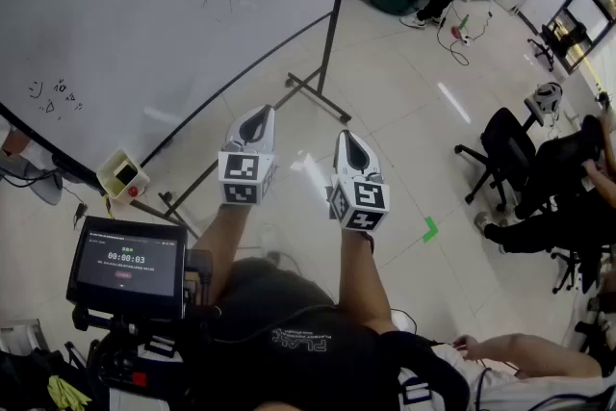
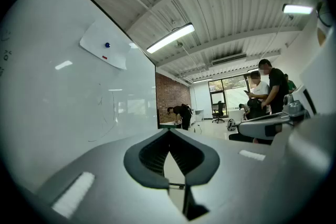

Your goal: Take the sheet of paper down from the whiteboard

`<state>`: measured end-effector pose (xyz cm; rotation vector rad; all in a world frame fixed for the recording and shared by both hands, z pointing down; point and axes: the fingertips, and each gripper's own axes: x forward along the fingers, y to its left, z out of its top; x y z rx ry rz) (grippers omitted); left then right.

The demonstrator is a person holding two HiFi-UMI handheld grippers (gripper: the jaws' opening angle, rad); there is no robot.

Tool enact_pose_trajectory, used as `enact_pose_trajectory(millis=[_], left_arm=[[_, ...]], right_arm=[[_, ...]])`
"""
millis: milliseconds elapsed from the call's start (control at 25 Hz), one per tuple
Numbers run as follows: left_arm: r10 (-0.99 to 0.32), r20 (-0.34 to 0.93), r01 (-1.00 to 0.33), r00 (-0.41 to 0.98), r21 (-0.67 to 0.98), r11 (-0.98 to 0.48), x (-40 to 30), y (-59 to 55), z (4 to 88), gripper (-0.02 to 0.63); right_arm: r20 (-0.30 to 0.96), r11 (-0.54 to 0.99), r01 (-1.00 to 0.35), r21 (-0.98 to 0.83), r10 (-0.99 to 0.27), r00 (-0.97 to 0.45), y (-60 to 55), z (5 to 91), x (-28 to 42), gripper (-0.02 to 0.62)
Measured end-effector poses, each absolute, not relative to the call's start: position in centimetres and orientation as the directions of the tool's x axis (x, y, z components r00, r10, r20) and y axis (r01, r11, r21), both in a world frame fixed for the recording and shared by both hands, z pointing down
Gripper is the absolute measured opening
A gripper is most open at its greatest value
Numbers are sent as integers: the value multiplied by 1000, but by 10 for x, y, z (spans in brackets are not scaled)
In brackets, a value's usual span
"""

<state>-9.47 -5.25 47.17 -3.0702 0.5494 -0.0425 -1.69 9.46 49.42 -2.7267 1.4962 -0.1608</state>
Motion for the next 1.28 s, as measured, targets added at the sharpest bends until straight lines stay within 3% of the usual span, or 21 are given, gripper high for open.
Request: enact_pose_trajectory(millis=[200, 440, 880, 1280], left_arm=[[-359, -5, -359, 933, -59, -932, -98, -63, 451, 2], [-396, -13, -396, 918, -72, -916, -45, -167, 448, 2], [-410, -107, -420, 906, -92, -903, -12, -250, 421, 2], [-479, -194, -511, 856, -174, -842, 0, -293, 363, 2]], right_arm=[[87, -517, -853, -76, -855, 511, 83, 493, -15, 12], [100, -478, -875, -82, -877, 470, -30, 497, 48, 12], [56, -410, -912, -23, -911, 409, -139, 466, 75, 12], [-18, -216, -976, -7, -976, 216, -210, 434, 81, 14]])
